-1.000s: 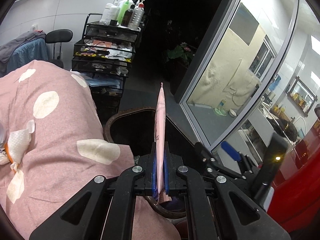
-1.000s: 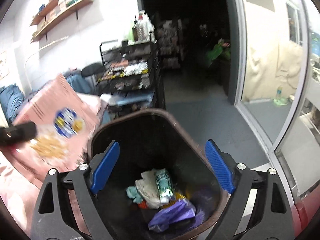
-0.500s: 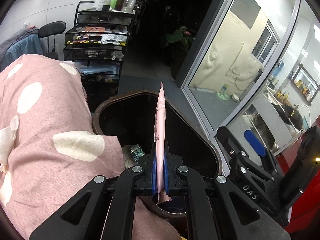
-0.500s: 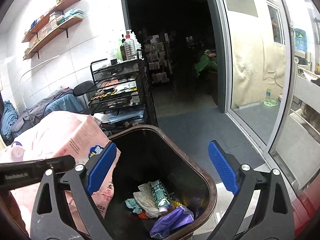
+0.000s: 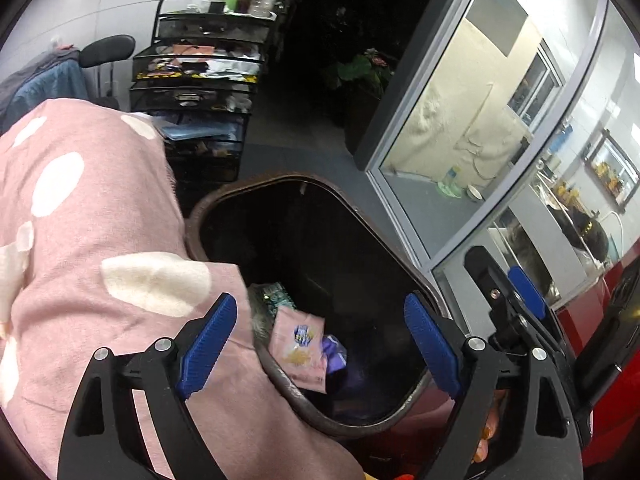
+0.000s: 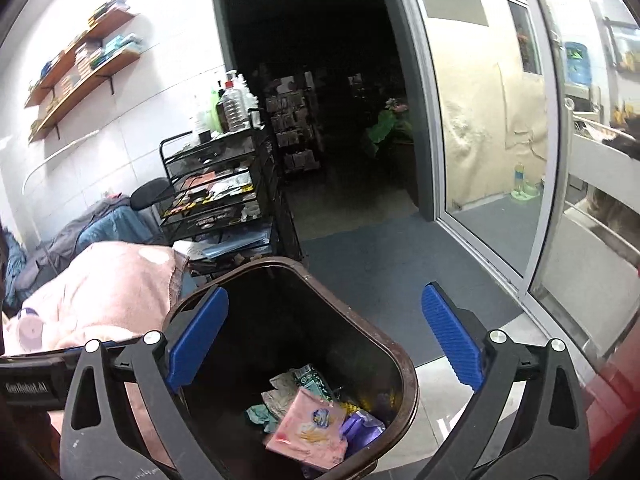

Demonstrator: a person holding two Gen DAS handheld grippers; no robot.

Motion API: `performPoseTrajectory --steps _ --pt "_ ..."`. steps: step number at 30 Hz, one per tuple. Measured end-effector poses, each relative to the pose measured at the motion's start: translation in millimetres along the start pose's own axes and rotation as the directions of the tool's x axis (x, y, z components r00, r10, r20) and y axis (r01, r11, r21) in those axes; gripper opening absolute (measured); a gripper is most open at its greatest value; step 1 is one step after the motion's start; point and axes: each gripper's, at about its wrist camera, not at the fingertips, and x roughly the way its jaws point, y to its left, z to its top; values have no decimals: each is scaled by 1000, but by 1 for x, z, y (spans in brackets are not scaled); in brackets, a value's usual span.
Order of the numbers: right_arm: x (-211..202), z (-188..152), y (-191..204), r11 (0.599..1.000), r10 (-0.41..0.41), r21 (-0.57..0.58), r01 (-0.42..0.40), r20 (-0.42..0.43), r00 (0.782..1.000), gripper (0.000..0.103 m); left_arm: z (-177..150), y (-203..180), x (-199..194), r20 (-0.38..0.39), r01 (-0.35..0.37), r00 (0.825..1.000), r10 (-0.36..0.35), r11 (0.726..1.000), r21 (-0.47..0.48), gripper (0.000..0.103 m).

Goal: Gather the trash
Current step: 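Move both open grippers back to the blue cup and tissue on the bed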

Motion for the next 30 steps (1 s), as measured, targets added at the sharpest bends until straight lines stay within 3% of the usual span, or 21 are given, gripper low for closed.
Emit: performPoseTrajectory --steps 8,16,27,30 --pt "2 0 0 1000 13 -10 -13 -13 1000 97 -1 7 -29 106 -86 991 86 996 0 88" --pt "4 1 14 994 98 -48 -100 -41 994 97 -9 21 -79 243 -167 956 165 986 -15 97" --pt "-7 3 60 964 225 -133 -230 -51 973 97 -36 65 -129 312 -199 921 233 970 -137 97" --pt "-9 2 76 944 284 -152 -293 -79 955 97 -45 82 -142 317 -233 907 279 957 -174 97"
